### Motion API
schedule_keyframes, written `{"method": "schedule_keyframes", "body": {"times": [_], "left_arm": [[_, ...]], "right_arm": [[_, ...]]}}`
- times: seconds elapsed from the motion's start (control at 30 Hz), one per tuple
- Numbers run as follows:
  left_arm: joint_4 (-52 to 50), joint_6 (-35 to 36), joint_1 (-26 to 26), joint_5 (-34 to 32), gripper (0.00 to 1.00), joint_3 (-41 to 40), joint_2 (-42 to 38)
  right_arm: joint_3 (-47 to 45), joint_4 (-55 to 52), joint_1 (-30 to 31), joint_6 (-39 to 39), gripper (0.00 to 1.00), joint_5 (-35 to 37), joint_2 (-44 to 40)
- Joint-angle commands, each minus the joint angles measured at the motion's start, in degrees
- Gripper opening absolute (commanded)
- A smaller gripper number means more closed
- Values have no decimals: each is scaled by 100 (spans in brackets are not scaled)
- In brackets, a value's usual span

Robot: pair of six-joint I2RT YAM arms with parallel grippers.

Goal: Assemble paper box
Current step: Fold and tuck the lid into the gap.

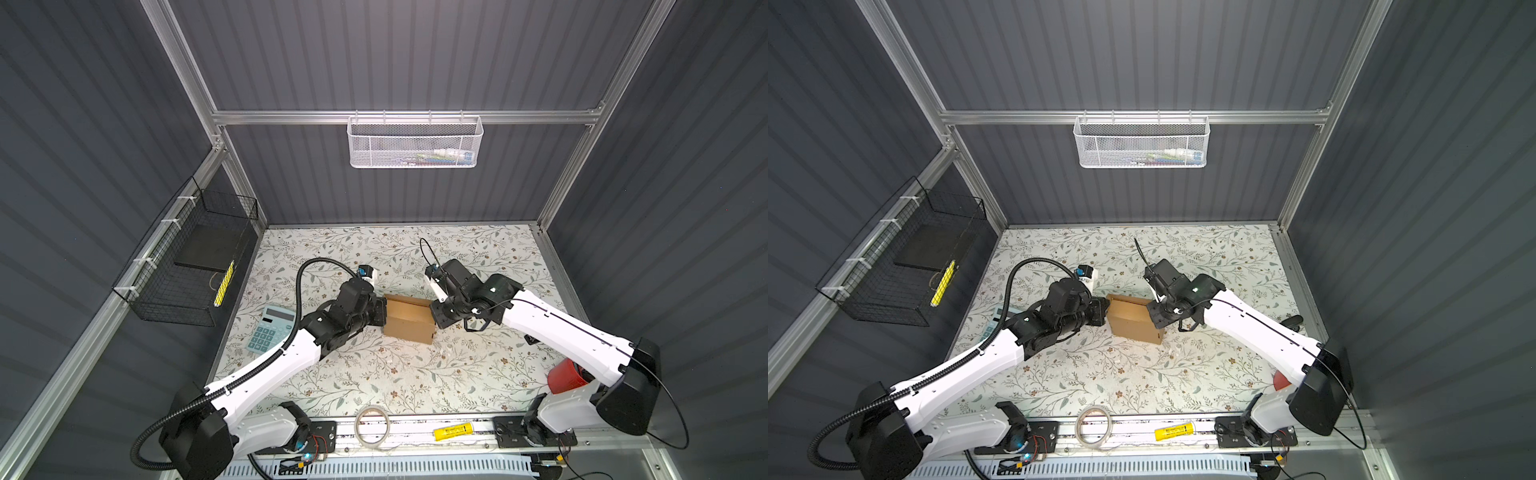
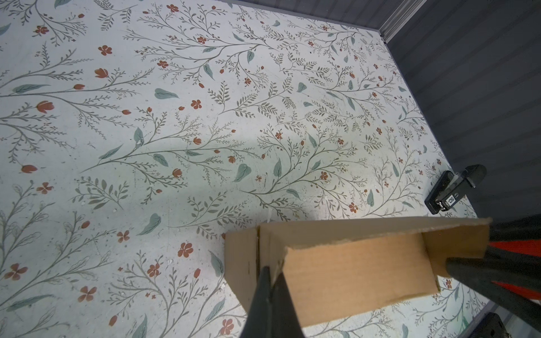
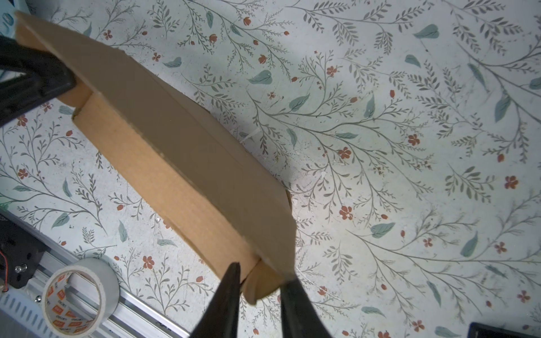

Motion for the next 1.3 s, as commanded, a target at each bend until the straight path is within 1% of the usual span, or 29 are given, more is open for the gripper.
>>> {"method": "schedule_keyframes", "body": {"times": [0.0,0.1,0.27,0.33,0.37,0.43,0.53,0.63,0.77,0.93,1.27], "left_arm": [[-320,62,-49,8,0,-203,-5],[-318,63,-54,10,0,-199,-13],[-336,67,-54,1,0,-189,-22],[-344,80,-51,12,0,-183,-22],[-347,80,-54,2,0,-183,-22],[-347,88,-56,3,0,-182,-22],[-337,80,-63,2,0,-191,-31],[-338,64,-71,-16,0,-214,-67],[-349,53,-80,-41,0,-238,-114],[-360,71,-85,-40,0,-239,-127],[-284,45,-89,-27,0,-322,-145]], "right_arm": [[-41,43,13,-51,31,67,-153],[-9,29,13,-120,36,65,-195],[44,-15,55,-535,54,144,-382],[95,-132,128,-881,62,325,-479],[112,-185,164,-1084,65,423,-523],[82,-267,301,-1634,74,690,-653],[-10,-312,492,-2432,85,1074,-775],[-145,-190,625,-3094,92,1338,-847],[-223,13,680,-3622,96,1349,-830],[-317,402,691,-4147,97,1040,-756],[-326,827,698,-4631,98,619,-459]]}}
